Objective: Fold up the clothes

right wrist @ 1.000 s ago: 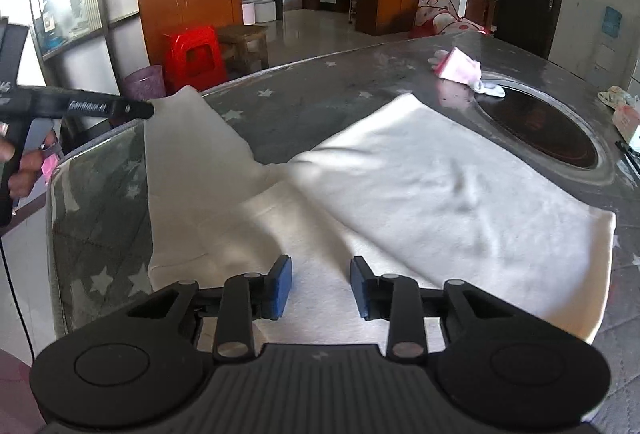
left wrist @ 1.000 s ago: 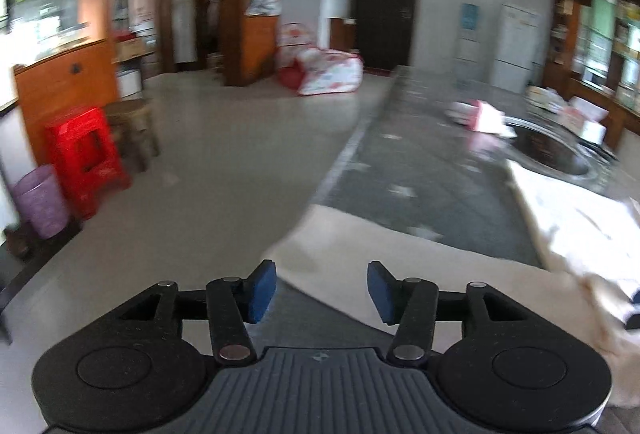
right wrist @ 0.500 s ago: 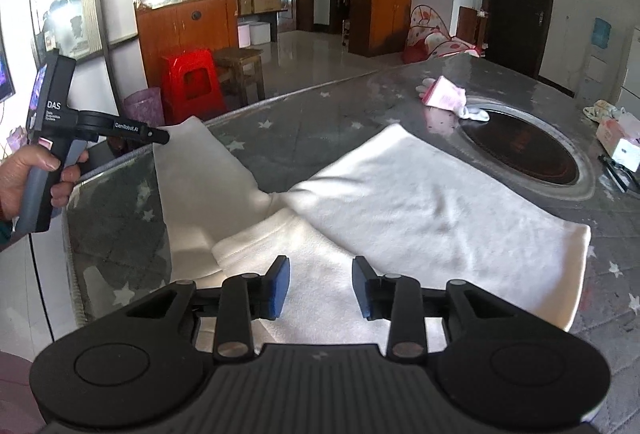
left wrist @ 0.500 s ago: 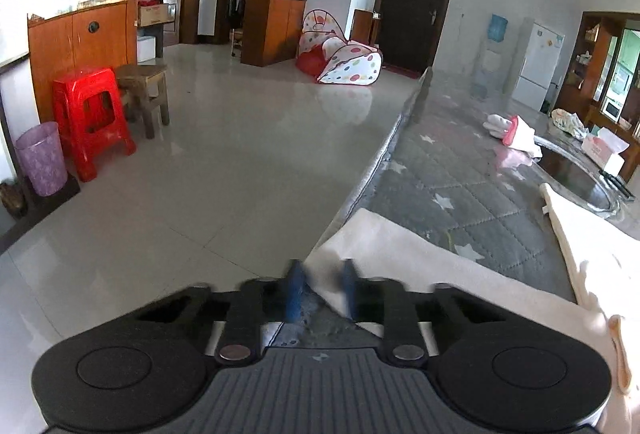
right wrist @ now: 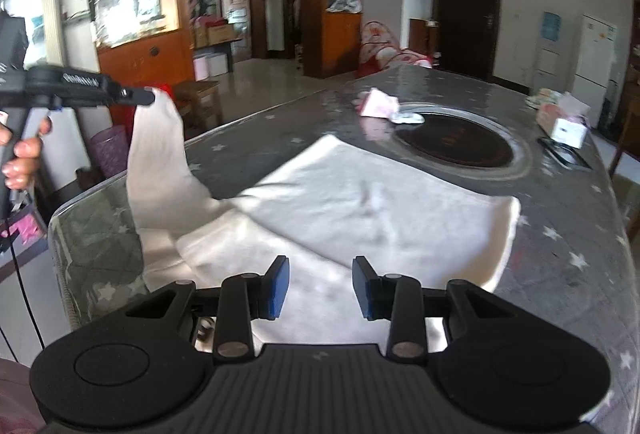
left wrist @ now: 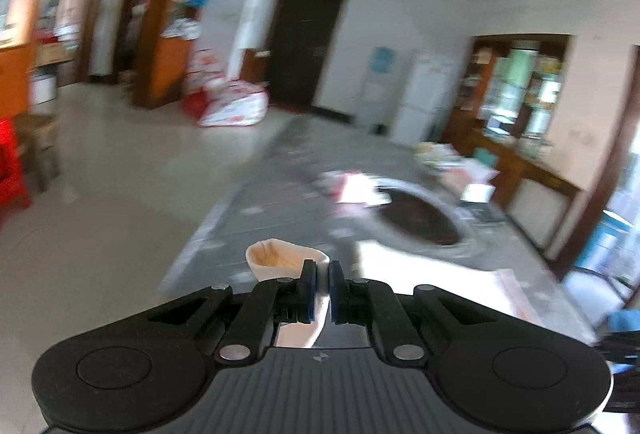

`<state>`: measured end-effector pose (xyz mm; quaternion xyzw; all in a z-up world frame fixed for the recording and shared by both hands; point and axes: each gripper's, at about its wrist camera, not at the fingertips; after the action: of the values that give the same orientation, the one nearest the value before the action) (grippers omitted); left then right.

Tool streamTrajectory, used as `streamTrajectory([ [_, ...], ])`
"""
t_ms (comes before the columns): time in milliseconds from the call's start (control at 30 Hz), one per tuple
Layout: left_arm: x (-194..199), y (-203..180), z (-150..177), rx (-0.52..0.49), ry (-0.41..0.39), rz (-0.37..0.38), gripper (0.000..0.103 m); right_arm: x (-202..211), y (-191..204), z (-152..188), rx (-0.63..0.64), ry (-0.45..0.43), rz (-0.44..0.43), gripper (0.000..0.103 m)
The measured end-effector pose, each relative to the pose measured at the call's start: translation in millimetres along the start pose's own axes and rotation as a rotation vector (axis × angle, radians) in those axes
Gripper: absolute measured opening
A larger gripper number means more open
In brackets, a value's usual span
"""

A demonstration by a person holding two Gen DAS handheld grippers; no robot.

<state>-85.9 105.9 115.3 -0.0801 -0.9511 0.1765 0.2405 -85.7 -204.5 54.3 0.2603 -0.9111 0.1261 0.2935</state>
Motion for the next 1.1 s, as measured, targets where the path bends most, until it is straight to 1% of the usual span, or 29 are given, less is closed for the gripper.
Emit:
streamTrajectory([
  [167, -2, -66, 2, -0.079, 0.033, 0.173, 0.007, 17, -15, 17, -0.054, -0.017, 0.039, 0.034],
  [267, -7, -99, 11, -0.133, 0.055, 0.245, 0.007, 26, -24, 27, -0.088, -0.022, 0.062, 0.034],
  [433, -26, -142, 34, -0.202, 0.133, 0.325, 0.007, 36, -38, 44, -0.136, -0.019, 0.093, 0.034],
  [633, -46, -167, 62, -0.243, 0.227, 0.398, 0.007, 41, -51, 56, -0.17, -0.006, 0.126, 0.034],
  [700, -50, -171, 71, -0.259, 0.254, 0.412, 0.008, 40, -53, 57, -0.179, -0.002, 0.132, 0.034],
  [800, -57, -176, 83, -0.303, 0.281, 0.404, 0.012, 39, -54, 57, -0.183, -0.002, 0.132, 0.034],
  [900, -58, -175, 89, -0.331, 0.292, 0.405, 0.021, 37, -52, 54, -0.182, -0.004, 0.125, 0.034],
  [967, -54, -169, 90, -0.348, 0.288, 0.399, 0.034, 35, -51, 52, -0.18, -0.005, 0.115, 0.034],
  [1100, -38, -144, 85, -0.385, 0.233, 0.356, 0.036, 27, -47, 49, -0.182, 0.004, 0.076, 0.034],
])
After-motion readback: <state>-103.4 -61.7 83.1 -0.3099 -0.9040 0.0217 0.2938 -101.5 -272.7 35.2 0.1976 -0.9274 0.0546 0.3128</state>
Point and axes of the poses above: each gripper's, at about its wrist camera, not at the fingertips, and x roughly against the way its jaws point, y to its left, z to its underside, and after that the axes turned 7 degrees about x, right-handed
